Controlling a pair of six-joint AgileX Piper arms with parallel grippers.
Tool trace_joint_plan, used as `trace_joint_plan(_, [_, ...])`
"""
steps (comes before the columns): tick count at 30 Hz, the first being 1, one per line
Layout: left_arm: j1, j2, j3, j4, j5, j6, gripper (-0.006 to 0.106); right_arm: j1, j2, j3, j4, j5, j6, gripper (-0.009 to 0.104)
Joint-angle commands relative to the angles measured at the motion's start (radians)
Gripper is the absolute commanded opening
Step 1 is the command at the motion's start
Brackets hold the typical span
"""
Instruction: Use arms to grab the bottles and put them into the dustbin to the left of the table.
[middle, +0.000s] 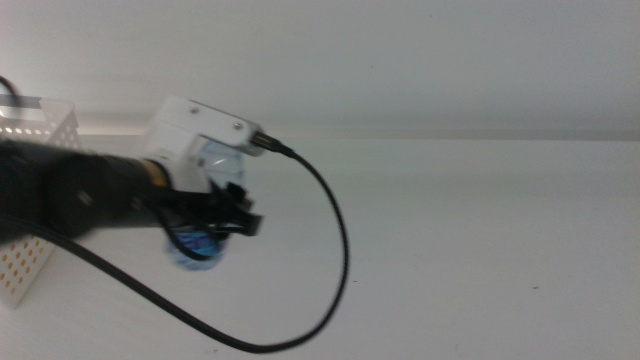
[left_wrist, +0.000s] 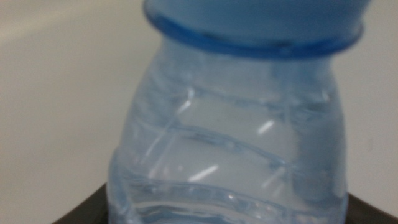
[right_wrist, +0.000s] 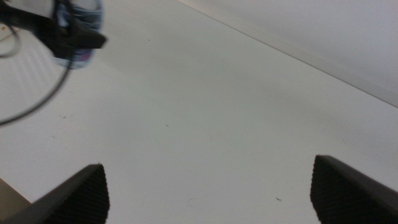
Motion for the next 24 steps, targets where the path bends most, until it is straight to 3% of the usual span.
trace_joint_plan(1, [0.052,-0.067,-0.074,0.028,0.223,0.018,-0.002,-0.002,-0.004,-0.004,-0.005,0.05,-0.01,0.085])
trace_joint_plan(6, [0.263,-0.051,-0.291,0.011,0.658,0.245,-0.002,-0.002,-0.004,-0.004,-0.005,0.05,-0.01,0.085])
trace_joint_plan(12, [0.517,0.052,-0.538,-0.109,0.84,0.462,-0.002,-0.002,-0.004,-0.004,-0.005,0.05,-0.01,0.085])
trace_joint_plan(18, [0.694,0.259,-0.821,-0.065,1.008,0.54,-0.002,-0.002,-0.004,-0.004,-0.005,0.05,-0.01,0.085])
trace_joint_plan(24, [0.782,0.413,-1.037,0.004,1.046,0.54,-0.002,-0.002,-0.004,-0.004,-0.005,0.05,-0.01,0.085])
